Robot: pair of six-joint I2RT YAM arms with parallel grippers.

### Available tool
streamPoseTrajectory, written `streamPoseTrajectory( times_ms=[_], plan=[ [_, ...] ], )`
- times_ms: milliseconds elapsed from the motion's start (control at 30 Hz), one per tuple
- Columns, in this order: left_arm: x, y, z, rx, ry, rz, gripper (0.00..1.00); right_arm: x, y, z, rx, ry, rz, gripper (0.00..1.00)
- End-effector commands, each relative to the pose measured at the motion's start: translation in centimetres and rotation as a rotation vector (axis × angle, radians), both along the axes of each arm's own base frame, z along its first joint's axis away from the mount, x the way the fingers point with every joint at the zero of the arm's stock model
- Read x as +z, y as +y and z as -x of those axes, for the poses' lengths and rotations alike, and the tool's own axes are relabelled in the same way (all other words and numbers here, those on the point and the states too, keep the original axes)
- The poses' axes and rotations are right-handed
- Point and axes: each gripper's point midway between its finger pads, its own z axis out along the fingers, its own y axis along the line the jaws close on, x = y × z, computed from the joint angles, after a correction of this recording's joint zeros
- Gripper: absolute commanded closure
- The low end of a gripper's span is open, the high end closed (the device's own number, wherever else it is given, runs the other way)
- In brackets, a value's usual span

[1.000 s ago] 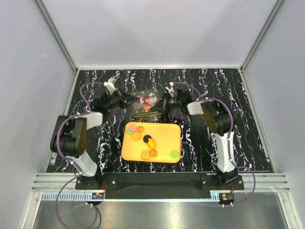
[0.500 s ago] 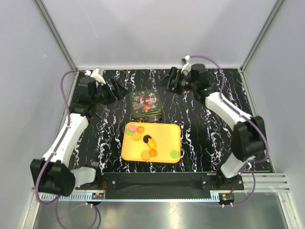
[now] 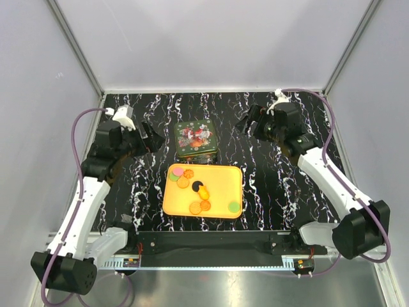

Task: Pack the cookies

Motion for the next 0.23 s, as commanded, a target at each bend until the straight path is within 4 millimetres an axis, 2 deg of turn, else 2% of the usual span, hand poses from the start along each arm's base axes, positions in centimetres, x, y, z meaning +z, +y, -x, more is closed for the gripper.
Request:
streamPoseTrajectory(
  times_ms=[0,200],
  plan=[
    [0.1,0.0,0.5,-0.025,-0.036,-0.022,0.01,-0.4,-2.7,0.5,-0.087,-0.019,0.102,0.00],
    [0.1,0.1,0.9,-0.030,-0.048,-0.027,0.01,-1.5,-3.7,1.0,-0.109,-0.019,0.144,0.00]
  ],
)
